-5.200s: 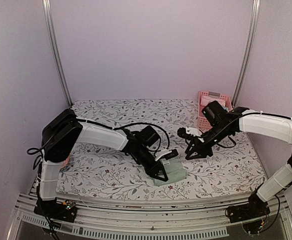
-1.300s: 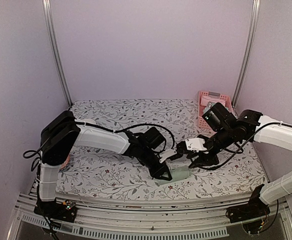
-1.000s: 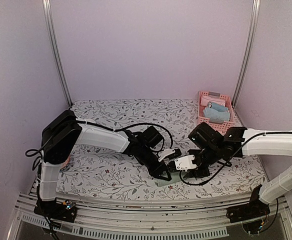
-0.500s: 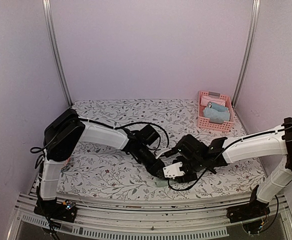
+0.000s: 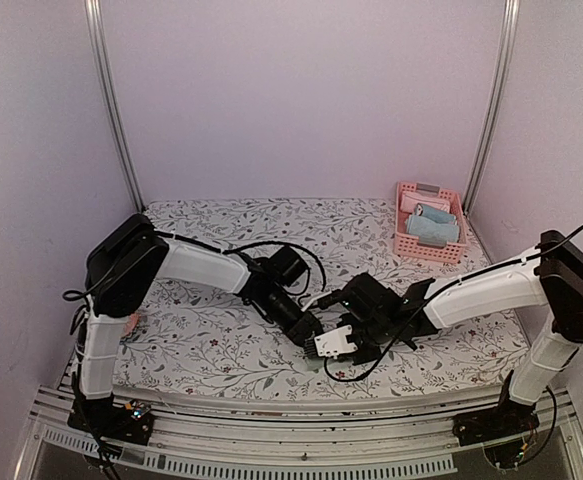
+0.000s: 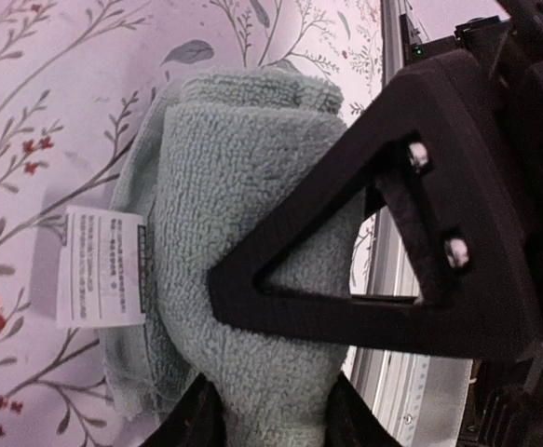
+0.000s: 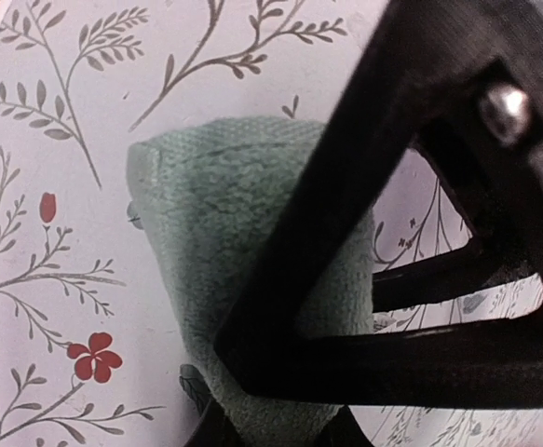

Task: Roll the towels
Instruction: Pick up the towel from the center of the board.

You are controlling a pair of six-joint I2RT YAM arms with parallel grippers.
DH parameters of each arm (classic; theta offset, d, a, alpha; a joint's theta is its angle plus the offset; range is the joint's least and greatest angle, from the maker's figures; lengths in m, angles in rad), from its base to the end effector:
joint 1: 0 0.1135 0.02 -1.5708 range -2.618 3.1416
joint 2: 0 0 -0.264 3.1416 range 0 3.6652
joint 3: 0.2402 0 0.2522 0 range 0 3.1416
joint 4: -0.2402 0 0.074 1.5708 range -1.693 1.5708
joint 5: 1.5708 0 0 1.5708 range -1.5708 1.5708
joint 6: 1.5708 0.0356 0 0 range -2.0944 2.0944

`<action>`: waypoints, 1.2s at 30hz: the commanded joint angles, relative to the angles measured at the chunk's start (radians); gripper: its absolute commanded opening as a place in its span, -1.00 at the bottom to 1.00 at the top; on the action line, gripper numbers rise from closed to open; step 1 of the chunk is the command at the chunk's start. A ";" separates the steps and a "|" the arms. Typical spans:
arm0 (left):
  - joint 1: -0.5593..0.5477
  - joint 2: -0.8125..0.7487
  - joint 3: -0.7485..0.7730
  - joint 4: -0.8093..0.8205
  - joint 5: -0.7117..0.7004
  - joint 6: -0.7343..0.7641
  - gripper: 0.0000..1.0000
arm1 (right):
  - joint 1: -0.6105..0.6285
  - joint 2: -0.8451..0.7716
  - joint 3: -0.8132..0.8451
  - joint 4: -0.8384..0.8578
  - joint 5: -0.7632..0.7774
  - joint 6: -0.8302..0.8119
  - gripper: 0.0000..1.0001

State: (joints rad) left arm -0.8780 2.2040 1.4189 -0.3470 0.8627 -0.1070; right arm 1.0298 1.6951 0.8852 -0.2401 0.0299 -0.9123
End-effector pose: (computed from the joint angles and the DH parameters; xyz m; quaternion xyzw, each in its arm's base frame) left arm 0.2558 -0.3506 0.1076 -0.4177 -0.7874 0.4530 0.0188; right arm 0.1655 0.2734 0.1444 -0.7954 0.5485 0.0007 0.2578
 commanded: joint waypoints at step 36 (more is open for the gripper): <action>0.064 -0.429 -0.444 0.330 -0.434 -0.195 -0.12 | -0.717 -0.094 0.424 -0.296 -0.052 -0.326 -0.95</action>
State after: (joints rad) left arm -0.7986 1.8248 1.0069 -0.0811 0.4110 -0.2844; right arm 0.4191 1.5421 1.2114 -0.5274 0.0261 -1.1885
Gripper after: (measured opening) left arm 0.440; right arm 0.175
